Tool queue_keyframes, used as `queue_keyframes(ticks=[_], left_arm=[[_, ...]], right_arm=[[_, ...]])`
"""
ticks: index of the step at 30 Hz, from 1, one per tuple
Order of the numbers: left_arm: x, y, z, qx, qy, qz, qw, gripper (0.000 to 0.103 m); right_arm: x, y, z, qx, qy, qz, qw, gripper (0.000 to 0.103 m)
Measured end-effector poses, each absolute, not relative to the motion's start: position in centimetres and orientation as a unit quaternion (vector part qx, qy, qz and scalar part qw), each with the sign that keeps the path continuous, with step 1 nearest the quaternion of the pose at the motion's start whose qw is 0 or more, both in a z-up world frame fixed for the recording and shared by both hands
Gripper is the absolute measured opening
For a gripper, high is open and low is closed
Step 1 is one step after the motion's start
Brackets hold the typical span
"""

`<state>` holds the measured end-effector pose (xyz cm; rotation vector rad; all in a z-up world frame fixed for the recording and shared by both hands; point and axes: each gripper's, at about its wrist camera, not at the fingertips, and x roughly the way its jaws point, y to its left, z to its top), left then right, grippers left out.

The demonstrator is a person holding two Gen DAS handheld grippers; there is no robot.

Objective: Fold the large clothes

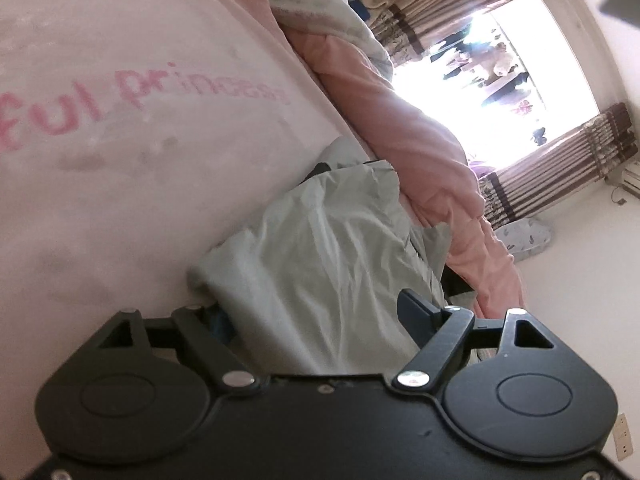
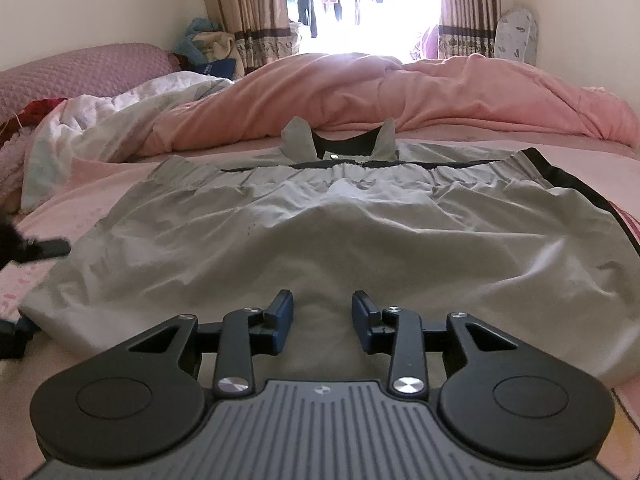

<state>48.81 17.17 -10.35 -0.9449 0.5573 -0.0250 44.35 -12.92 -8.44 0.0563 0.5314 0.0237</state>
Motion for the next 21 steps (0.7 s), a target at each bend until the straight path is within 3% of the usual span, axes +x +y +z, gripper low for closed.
queue_keyframes(ticks=[7,11,17,21], left_arm=[[50.3,16.7,-10.3,-0.407,0.271,-0.014,0.872,0.079],[50.2,16.2,-10.2,-0.384,0.275,-0.008,0.881,0.071],[50.2,16.1,-10.1,-0.364,0.285,-0.004,0.887,0.066],[50.3,15.5,-10.0,-0.345,0.285,-0.001,0.894,0.065]], right_arm=[[44.3,-11.9,-10.0,-0.011,0.246,0.002,0.969,0.041],[44.2,-11.7,-9.9,-0.016,0.244,-0.001,0.97,0.042],[44.8,-12.7,-5.9,0.04,0.222,0.008,0.974,0.042],[47.6,-12.5,-6.3,0.029,0.237,-0.008,0.971,0.042]])
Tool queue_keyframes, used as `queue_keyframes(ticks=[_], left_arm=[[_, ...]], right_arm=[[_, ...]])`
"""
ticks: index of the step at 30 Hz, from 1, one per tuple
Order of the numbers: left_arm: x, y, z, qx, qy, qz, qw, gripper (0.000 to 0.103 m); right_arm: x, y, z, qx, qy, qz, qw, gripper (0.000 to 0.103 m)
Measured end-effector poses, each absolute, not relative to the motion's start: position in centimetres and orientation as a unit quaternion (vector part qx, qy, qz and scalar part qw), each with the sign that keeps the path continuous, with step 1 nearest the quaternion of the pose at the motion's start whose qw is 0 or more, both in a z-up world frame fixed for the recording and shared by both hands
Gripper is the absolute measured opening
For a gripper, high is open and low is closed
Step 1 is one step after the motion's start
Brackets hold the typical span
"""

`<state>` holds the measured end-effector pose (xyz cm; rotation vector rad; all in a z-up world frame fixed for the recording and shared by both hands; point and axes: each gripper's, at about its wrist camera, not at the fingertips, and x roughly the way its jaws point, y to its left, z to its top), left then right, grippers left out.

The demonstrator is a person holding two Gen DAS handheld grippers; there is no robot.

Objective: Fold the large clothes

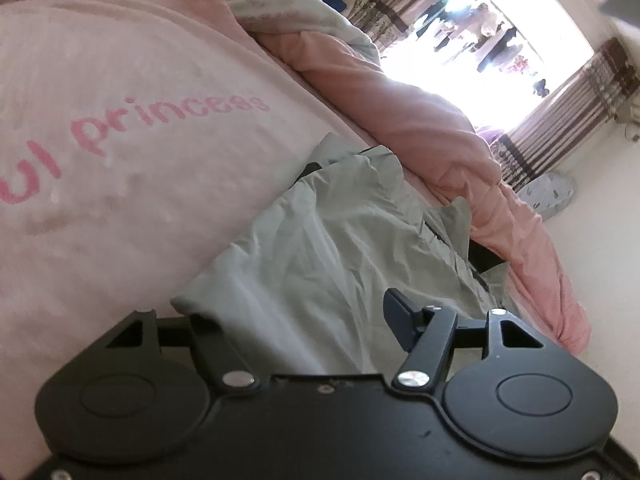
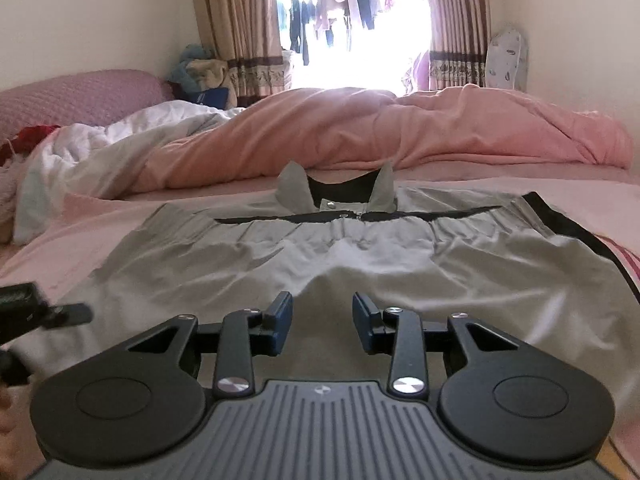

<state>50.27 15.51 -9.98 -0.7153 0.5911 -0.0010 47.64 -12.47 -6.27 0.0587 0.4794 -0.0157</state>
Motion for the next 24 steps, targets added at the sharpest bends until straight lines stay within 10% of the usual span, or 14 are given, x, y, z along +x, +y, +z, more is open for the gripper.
queue_keyframes(ticks=[15,24], left_arm=[[50.9,14.7,-9.8,-0.303,0.29,0.017,0.908,0.043],[51.3,12.9,-6.8,-0.323,0.27,-0.002,0.907,0.006]], right_arm=[[46.5,-13.3,-8.0,-0.006,0.256,0.02,0.967,0.056],[40.8,-20.8,-6.2,0.062,0.235,-0.009,0.97,0.057]])
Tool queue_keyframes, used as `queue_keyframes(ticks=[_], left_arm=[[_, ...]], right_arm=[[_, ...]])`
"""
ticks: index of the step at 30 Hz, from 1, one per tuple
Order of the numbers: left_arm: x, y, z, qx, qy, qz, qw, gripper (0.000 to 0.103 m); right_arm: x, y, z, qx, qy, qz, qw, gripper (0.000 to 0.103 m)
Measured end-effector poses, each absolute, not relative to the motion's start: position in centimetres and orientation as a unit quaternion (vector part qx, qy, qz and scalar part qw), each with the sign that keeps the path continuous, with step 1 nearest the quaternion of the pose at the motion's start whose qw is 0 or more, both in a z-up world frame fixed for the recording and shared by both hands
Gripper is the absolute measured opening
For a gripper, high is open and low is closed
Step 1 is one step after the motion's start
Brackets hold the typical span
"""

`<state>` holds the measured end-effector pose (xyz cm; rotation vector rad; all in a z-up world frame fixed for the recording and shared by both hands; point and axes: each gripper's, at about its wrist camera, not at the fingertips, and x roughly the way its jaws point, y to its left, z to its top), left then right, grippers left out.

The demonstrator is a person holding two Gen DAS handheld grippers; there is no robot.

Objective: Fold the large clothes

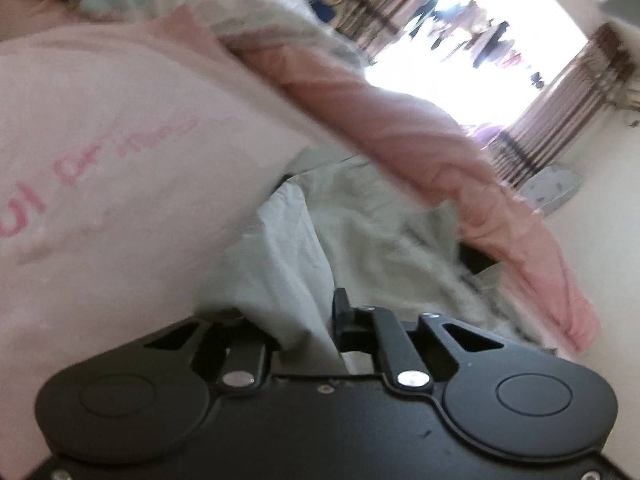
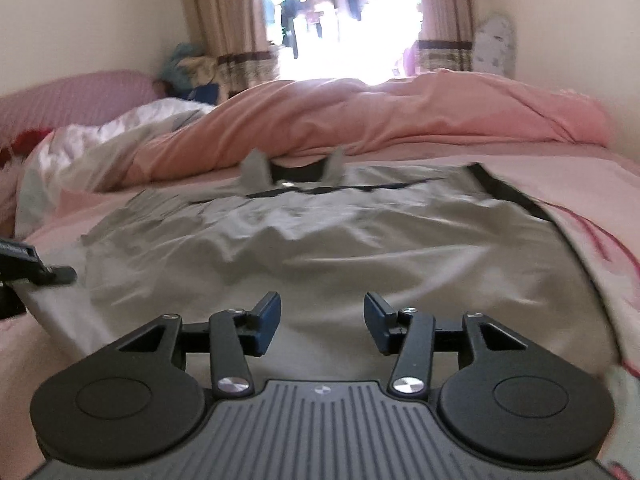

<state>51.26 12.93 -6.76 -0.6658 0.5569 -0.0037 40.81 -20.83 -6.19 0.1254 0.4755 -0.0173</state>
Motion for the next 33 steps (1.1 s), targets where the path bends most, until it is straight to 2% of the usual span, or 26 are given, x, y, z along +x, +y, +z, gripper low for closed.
queue_keyframes(ticks=[5,12,16,19,21,24,25,26,27,30,32,33], left_arm=[[51.6,8.1,-2.2,-0.321,0.24,-0.097,0.911,0.004],[51.4,-4.7,2.5,-0.287,0.194,-0.271,0.898,0.003],[51.9,-13.0,0.6,-0.273,0.222,-0.356,0.866,0.002],[53.4,-18.8,-3.9,-0.239,0.281,-0.365,0.855,0.003],[54.6,-21.6,-7.7,-0.204,0.331,-0.346,0.854,0.008],[55.0,-22.8,-9.8,-0.155,0.326,-0.338,0.869,0.022],[55.1,-22.6,-9.4,-0.161,0.331,-0.351,0.861,0.042],[55.3,-22.4,-8.7,-0.174,0.344,-0.367,0.847,0.07],[55.2,-21.7,-7.5,-0.189,0.35,-0.376,0.837,0.075],[52.2,-18.6,-3.0,-0.161,0.285,-0.381,0.865,0.077],[50.0,-15.7,-1.3,-0.127,0.235,-0.347,0.899,0.082],[49.1,-14.3,-1.0,-0.11,0.221,-0.325,0.913,0.082]], right_arm=[[39.3,-26.5,-6.0,0.093,0.235,-0.064,0.965,0.057],[36.5,-32.3,-6.0,0.133,0.225,-0.121,0.958,0.057],[34.6,-34.1,-6.1,0.14,0.221,-0.149,0.953,0.057],[33.7,-35.1,-6.5,0.134,0.227,-0.175,0.949,0.057],[33.4,-35.8,-6.6,0.138,0.233,-0.184,0.945,0.057],[33.3,-36.1,-6.6,0.154,0.234,-0.178,0.943,0.057],[33.3,-36.0,-6.5,0.16,0.232,-0.172,0.944,0.057],[33.3,-35.9,-6.4,0.169,0.229,-0.165,0.944,0.059],[33.2,-35.9,-6.3,0.178,0.225,-0.159,0.945,0.06],[33.1,-35.8,-5.9,0.228,0.202,-0.117,0.945,0.072],[33.2,-36.2,-6.0,0.268,0.193,-0.08,0.941,0.084],[33.4,-36.1,-6.2,0.287,0.19,-0.061,0.937,0.086]])
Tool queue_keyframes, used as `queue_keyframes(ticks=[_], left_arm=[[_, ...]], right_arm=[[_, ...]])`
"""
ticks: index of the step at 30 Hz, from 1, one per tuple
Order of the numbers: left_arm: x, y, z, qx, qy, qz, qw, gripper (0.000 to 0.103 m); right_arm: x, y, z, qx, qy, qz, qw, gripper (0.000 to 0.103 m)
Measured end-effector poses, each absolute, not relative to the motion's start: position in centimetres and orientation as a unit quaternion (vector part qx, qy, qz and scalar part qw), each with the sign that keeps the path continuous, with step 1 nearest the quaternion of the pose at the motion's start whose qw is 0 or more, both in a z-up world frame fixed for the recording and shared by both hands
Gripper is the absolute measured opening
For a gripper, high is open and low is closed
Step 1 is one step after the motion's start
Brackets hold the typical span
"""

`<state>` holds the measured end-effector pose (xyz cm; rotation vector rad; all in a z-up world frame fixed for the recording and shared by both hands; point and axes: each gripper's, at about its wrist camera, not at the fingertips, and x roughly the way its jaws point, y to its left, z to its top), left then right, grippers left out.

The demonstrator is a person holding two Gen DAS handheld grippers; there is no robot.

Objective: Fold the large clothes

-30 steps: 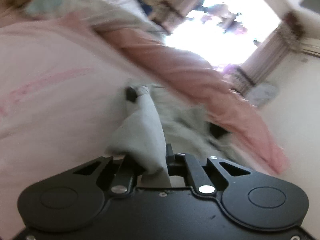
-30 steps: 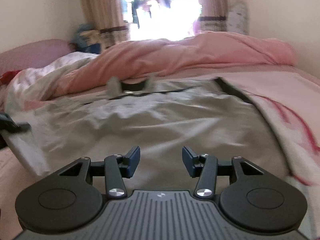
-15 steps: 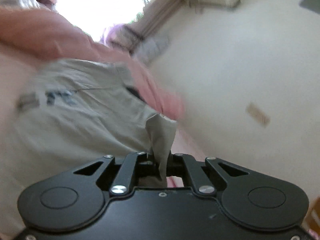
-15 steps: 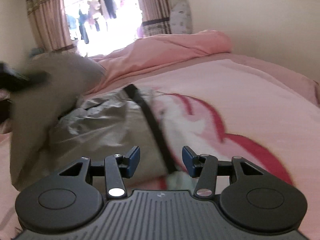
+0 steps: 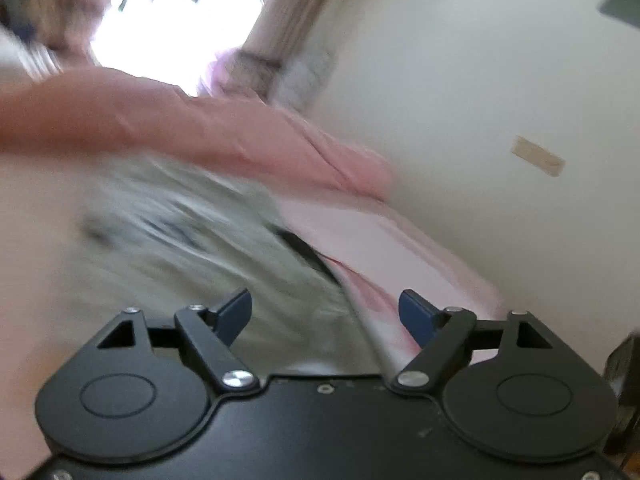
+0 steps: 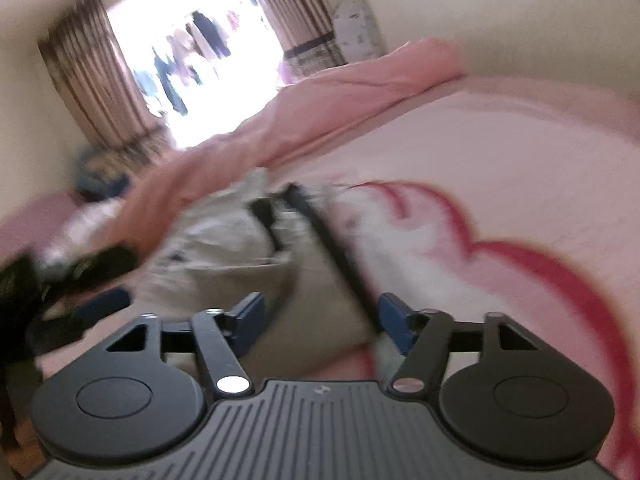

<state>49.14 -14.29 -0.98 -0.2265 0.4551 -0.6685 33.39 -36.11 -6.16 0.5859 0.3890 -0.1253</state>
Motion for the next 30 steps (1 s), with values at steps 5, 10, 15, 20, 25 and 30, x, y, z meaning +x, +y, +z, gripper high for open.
queue_keyframes(ticks=[5,10,15,20,25,30], left_arm=[[46.3,-8.1,-3.5,-0.04,0.218,-0.197,0.955,0.082],[47.2,-6.8,-6.8,-0.078,0.283,-0.193,0.936,0.081],[49.1,-8.9,-8.5,-0.061,0.312,-0.185,0.93,0.068],[47.3,-8.5,-7.9,-0.069,0.312,-0.208,0.925,0.039],[46.4,-8.7,-6.8,-0.06,0.307,-0.197,0.929,0.028],[45.5,-9.4,-6.1,-0.028,0.302,-0.202,0.931,0.026]], right_arm=[[36.0,-35.3,-7.2,0.348,0.201,-0.005,0.916,0.086],[39.0,-33.9,-7.5,0.344,0.223,-0.022,0.912,0.086],[40.1,-33.0,-7.7,0.309,0.239,-0.073,0.918,0.085],[41.0,-33.2,-7.5,0.293,0.243,-0.081,0.921,0.032],[39.0,-34.0,-4.5,0.28,0.198,-0.072,0.937,0.003],[36.7,-36.8,-4.0,0.3,0.169,-0.074,0.936,0.003]])
